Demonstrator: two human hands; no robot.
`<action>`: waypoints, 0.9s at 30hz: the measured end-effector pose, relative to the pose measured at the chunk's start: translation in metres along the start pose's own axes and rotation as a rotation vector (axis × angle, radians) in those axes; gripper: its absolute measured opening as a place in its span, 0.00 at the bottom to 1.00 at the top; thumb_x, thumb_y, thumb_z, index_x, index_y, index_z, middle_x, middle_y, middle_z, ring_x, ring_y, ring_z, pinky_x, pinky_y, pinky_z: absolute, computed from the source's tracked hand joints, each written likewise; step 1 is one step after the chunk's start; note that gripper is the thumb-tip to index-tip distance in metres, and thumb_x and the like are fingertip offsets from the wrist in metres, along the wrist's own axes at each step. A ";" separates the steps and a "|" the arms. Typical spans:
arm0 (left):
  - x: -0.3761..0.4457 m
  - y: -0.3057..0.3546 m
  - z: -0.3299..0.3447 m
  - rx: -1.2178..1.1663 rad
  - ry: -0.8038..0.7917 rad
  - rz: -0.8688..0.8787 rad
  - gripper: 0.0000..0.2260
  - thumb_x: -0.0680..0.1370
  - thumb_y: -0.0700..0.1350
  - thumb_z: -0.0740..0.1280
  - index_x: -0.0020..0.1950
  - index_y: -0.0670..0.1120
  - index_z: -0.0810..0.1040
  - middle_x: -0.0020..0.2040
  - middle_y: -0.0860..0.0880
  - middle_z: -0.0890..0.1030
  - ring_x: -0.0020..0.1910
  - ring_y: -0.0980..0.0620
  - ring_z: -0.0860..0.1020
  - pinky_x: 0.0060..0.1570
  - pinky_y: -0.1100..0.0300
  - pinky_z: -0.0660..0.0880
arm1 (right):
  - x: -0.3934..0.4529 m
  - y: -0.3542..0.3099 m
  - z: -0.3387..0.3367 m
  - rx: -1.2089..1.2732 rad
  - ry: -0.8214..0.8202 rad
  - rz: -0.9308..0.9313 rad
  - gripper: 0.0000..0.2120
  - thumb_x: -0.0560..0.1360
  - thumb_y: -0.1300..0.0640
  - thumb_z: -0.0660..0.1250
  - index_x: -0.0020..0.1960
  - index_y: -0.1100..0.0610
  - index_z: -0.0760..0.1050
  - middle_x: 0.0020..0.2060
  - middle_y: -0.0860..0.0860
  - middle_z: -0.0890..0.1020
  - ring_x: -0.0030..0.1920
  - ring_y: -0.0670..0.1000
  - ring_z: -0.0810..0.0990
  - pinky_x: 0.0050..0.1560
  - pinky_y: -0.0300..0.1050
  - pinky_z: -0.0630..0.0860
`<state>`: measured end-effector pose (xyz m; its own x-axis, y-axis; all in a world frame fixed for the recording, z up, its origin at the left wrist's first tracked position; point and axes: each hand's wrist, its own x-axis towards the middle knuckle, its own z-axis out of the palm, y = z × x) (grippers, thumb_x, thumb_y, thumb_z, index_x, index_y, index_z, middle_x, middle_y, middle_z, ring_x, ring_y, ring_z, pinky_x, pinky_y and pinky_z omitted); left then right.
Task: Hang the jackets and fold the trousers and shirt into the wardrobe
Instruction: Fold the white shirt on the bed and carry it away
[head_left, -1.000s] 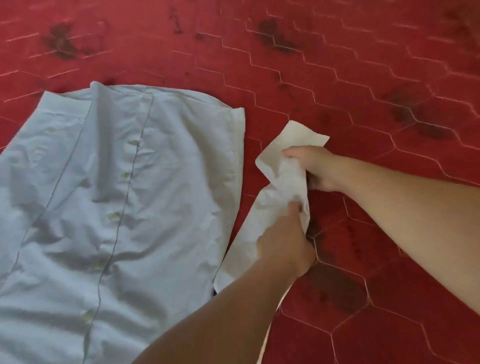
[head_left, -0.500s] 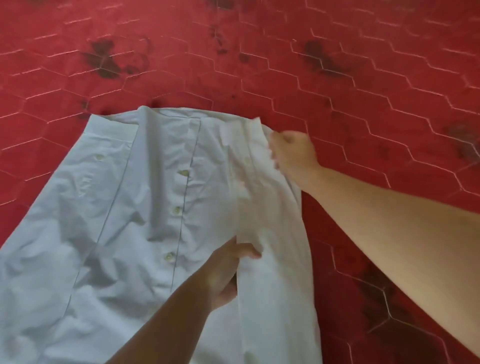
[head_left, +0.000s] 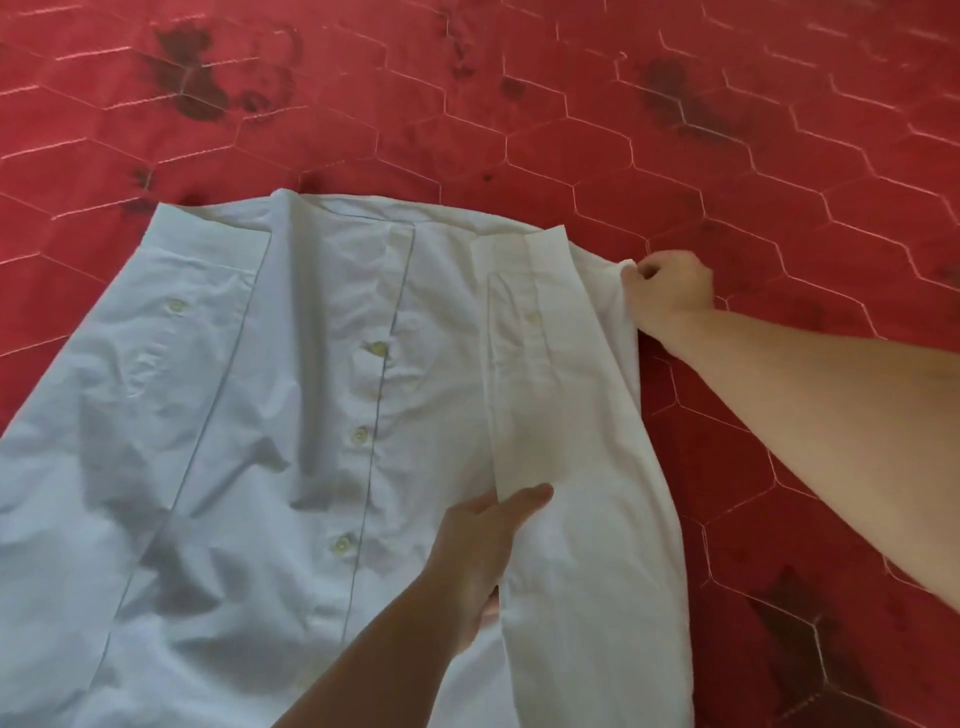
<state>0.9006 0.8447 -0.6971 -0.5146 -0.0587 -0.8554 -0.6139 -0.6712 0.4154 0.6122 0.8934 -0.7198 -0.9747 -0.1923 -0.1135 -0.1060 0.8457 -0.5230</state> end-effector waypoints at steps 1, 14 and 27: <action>0.000 0.000 0.000 0.005 0.002 0.009 0.12 0.74 0.48 0.73 0.56 0.45 0.83 0.48 0.43 0.86 0.46 0.42 0.85 0.48 0.47 0.82 | 0.002 0.002 0.003 -0.009 0.007 -0.002 0.15 0.78 0.53 0.63 0.33 0.54 0.74 0.28 0.46 0.74 0.29 0.47 0.72 0.30 0.38 0.66; -0.005 -0.008 0.001 -0.014 0.033 0.078 0.12 0.75 0.43 0.71 0.59 0.45 0.81 0.47 0.44 0.86 0.42 0.45 0.85 0.42 0.52 0.82 | -0.121 0.028 -0.028 -0.228 -0.289 -0.137 0.26 0.69 0.29 0.61 0.50 0.52 0.67 0.39 0.45 0.75 0.36 0.47 0.76 0.31 0.44 0.68; -0.096 -0.144 -0.006 0.198 -0.217 -0.140 0.17 0.74 0.48 0.74 0.61 0.46 0.78 0.51 0.47 0.86 0.50 0.48 0.84 0.49 0.54 0.81 | -0.280 0.114 -0.094 0.513 -1.097 0.450 0.27 0.66 0.45 0.73 0.63 0.49 0.77 0.56 0.46 0.84 0.61 0.49 0.79 0.67 0.52 0.68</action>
<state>1.0417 0.9424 -0.6770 -0.5197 0.1969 -0.8313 -0.7811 -0.5038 0.3689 0.8547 1.0903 -0.6679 -0.2093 -0.4546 -0.8657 0.5132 0.7025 -0.4930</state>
